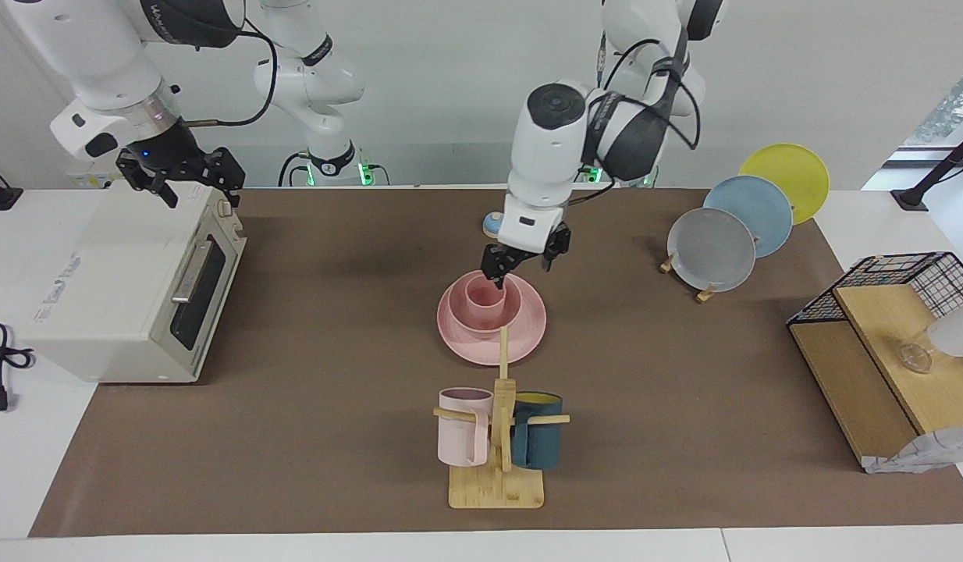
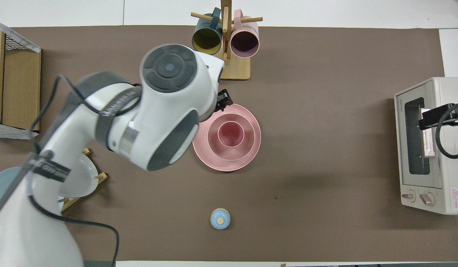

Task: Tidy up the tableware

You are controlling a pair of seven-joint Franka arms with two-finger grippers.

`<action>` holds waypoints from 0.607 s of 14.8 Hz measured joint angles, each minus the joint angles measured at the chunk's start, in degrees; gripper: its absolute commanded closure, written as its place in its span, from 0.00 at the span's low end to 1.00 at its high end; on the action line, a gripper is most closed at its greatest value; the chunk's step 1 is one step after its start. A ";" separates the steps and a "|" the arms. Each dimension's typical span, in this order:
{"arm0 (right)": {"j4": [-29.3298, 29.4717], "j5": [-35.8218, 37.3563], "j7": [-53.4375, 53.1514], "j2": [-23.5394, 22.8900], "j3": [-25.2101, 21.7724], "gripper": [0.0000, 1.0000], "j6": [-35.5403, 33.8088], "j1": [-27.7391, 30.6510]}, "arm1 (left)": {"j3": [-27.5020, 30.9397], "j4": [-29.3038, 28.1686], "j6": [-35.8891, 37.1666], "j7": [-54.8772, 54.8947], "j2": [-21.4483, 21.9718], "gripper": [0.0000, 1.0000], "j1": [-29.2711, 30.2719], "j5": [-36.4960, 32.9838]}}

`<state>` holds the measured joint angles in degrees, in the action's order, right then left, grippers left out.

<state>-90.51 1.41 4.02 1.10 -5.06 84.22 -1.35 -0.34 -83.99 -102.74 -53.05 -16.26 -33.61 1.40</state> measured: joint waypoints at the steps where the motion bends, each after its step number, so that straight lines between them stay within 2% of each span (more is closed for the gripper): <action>1: 0.00 0.00 0.00 0.00 0.00 0.00 0.00 0.00 | 0.10 -0.01 2.18 3.19 1.95 0.00 2.48 -0.01; 6: 0.00 0.00 0.00 0.00 0.00 0.00 0.00 0.00 | 0.52 -0.53 14.19 28.81 10.49 0.00 18.50 -0.01; 9: 0.00 0.00 0.00 0.00 0.00 0.00 0.00 0.00 | 0.57 -3.43 16.27 39.97 14.04 0.00 25.46 -0.01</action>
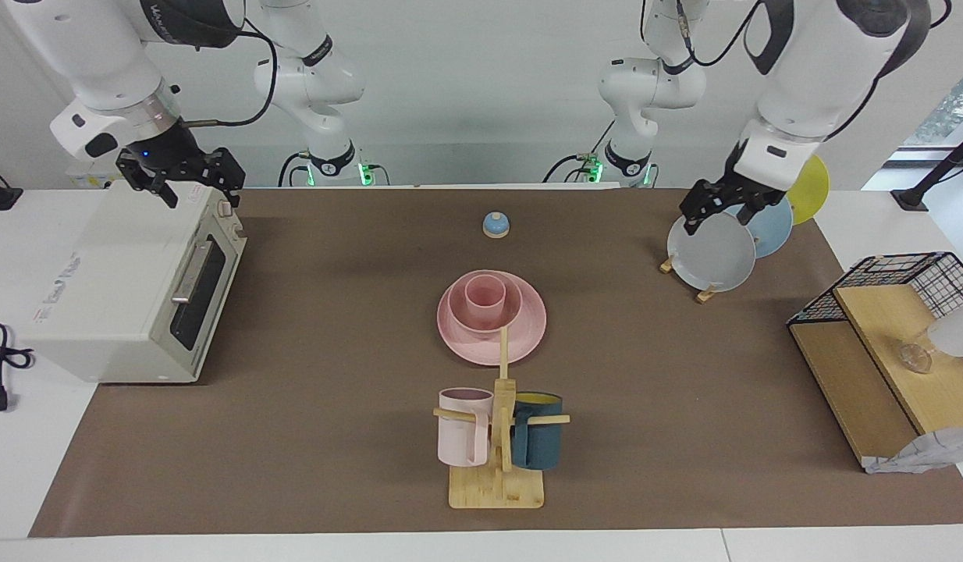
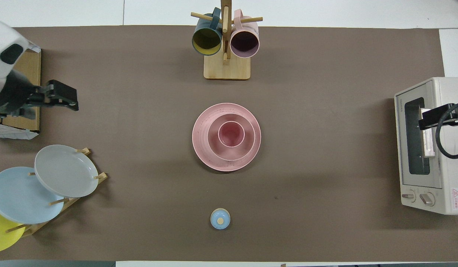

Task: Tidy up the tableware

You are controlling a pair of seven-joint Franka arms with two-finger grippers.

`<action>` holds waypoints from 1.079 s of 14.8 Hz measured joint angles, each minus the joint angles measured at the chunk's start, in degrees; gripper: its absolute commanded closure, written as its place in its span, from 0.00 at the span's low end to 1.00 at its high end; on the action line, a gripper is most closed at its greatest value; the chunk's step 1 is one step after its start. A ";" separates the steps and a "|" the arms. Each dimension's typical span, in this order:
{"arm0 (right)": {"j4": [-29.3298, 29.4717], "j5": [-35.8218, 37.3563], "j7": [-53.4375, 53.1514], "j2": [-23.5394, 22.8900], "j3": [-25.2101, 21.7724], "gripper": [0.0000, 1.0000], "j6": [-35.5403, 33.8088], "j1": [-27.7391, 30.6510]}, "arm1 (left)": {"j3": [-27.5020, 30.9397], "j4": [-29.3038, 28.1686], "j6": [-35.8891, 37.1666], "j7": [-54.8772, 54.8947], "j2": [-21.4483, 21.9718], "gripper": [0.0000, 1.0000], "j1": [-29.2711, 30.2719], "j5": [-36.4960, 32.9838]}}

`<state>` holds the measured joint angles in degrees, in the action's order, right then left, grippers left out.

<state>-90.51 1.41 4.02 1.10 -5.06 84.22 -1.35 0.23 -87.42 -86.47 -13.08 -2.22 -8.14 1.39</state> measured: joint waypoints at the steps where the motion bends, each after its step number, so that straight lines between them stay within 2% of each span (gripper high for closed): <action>1: 0.00 0.00 0.00 0.00 0.00 0.00 0.00 0.00 | 0.00 -2.28 -0.01 1.97 1.47 0.00 1.01 0.00; 4: 0.00 0.00 0.00 0.00 0.00 0.00 0.00 0.00 | -0.40 -10.28 -1.06 3.24 6.81 0.00 1.30 0.00; 6: 0.00 0.00 0.00 0.00 0.00 0.00 0.00 0.00 | -0.62 -12.10 -1.86 3.24 8.83 0.00 1.30 0.00; 9: 0.00 0.00 0.00 0.00 0.00 0.00 0.00 0.00 | -0.58 -11.41 -1.42 3.24 9.58 0.00 1.49 0.00; 13: 0.00 0.00 0.00 0.00 0.00 0.00 0.00 0.00 | -0.66 -5.45 5.65 3.24 9.13 0.00 1.57 0.00; 16: 0.00 0.00 0.00 0.00 0.00 0.00 0.00 0.00 | -0.77 -4.00 6.41 3.32 8.11 0.00 1.57 0.00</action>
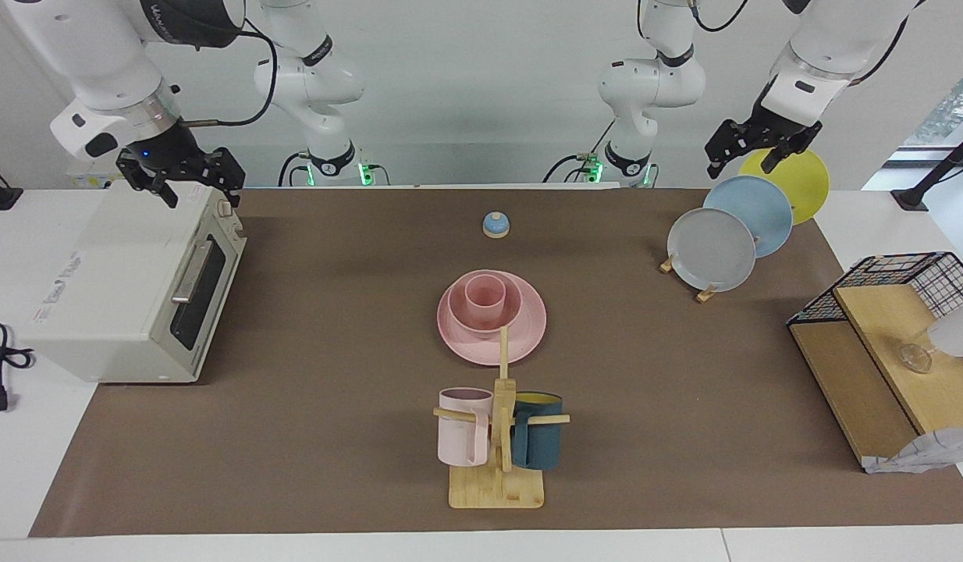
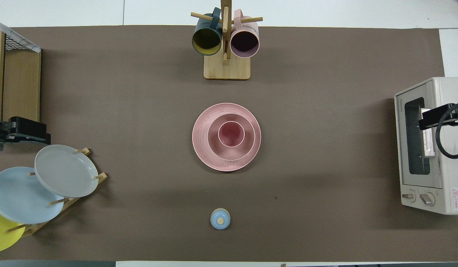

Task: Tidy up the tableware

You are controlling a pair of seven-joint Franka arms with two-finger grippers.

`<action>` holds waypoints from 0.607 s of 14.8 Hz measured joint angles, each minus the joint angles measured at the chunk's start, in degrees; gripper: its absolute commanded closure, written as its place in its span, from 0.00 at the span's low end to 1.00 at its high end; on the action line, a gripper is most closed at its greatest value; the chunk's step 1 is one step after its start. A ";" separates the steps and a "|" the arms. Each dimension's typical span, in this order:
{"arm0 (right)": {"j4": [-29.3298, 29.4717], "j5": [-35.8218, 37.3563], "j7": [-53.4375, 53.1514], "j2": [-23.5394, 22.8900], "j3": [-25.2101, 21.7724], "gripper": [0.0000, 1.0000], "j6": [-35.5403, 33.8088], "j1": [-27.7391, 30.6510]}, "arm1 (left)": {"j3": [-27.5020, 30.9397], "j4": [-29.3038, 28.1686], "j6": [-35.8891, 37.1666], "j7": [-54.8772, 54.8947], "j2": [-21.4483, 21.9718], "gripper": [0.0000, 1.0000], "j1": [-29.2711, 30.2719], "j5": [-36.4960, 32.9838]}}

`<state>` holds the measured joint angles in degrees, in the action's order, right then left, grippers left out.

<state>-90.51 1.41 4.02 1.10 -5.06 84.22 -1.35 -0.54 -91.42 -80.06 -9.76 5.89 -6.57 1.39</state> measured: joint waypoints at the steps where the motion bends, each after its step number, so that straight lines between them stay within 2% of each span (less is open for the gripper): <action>1: 0.00 0.00 0.00 0.00 0.00 0.00 0.00 0.00 | -0.08 0.00 -0.09 0.06 -0.75 0.00 0.00 0.00; 4: 0.00 0.00 0.00 0.00 0.00 0.00 0.00 0.00 | -0.48 0.06 -0.39 0.21 -2.48 0.00 0.00 0.00; 9: 0.00 0.00 0.00 0.00 0.00 0.00 0.00 0.00 | -0.56 0.44 -0.67 0.40 -2.60 0.00 0.17 0.40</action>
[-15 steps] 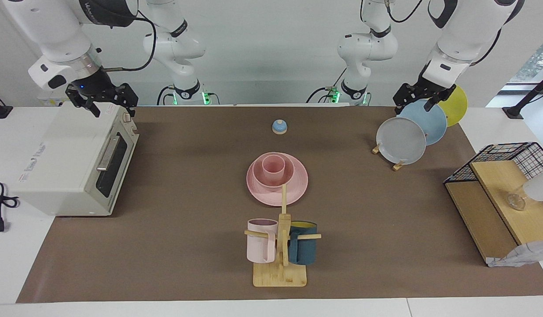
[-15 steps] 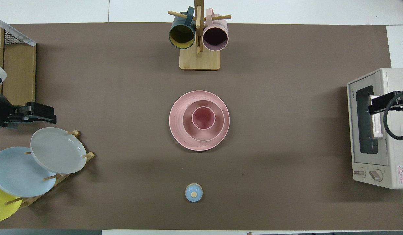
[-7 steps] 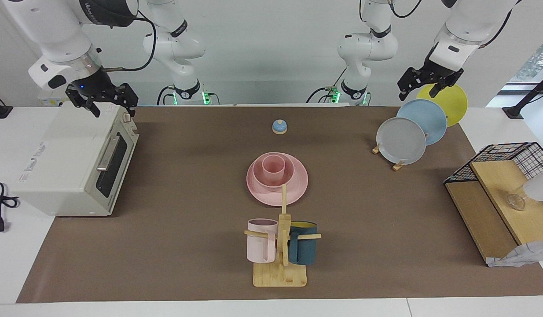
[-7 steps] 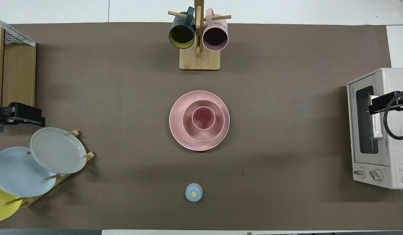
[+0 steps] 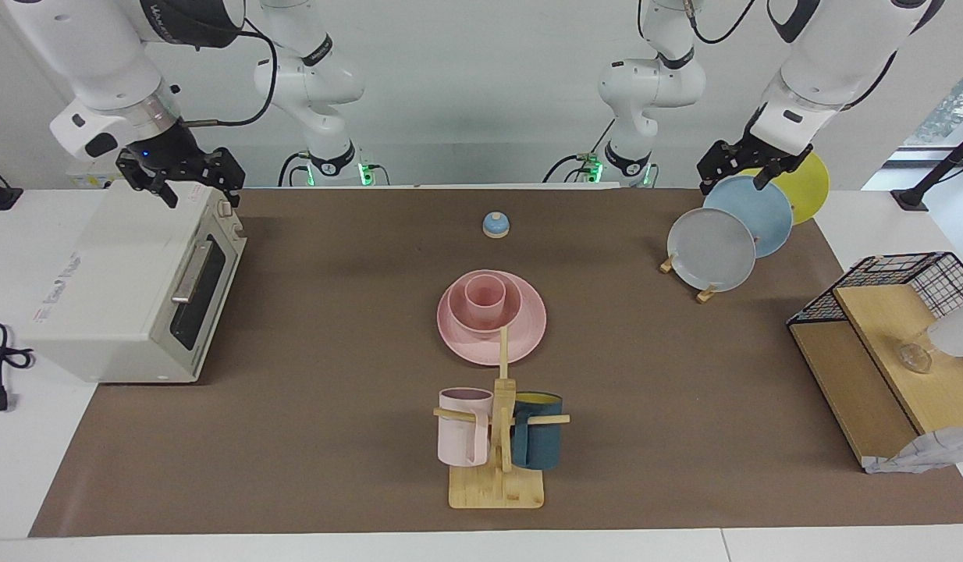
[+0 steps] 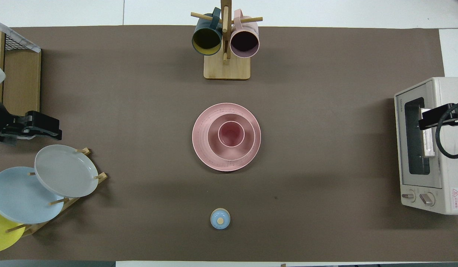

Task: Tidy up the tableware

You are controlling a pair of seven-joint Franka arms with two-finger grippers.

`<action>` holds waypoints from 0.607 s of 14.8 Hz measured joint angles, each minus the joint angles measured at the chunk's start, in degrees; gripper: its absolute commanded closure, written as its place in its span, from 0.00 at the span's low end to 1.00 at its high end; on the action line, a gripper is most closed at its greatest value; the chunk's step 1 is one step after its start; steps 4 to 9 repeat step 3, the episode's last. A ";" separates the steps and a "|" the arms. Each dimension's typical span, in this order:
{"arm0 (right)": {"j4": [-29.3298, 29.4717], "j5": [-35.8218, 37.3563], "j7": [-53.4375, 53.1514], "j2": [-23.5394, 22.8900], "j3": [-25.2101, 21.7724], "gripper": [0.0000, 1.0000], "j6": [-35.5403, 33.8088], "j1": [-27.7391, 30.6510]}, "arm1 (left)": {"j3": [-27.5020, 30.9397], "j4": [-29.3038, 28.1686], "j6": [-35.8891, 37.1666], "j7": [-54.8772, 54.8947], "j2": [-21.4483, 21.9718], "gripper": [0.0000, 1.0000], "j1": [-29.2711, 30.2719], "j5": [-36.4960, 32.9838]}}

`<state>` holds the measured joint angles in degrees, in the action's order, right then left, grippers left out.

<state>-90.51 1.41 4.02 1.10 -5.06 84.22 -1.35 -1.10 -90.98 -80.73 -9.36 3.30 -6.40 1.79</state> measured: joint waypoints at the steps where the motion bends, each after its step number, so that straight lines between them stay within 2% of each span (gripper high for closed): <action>1: 0.00 0.00 0.00 0.00 0.00 0.00 0.00 0.00 | 0.03 0.00 -0.42 0.02 0.00 0.00 0.09 0.19; 9: 0.00 0.00 0.00 0.00 0.00 0.00 0.00 0.00 | 0.07 0.01 -0.71 0.05 0.00 0.00 0.45 0.27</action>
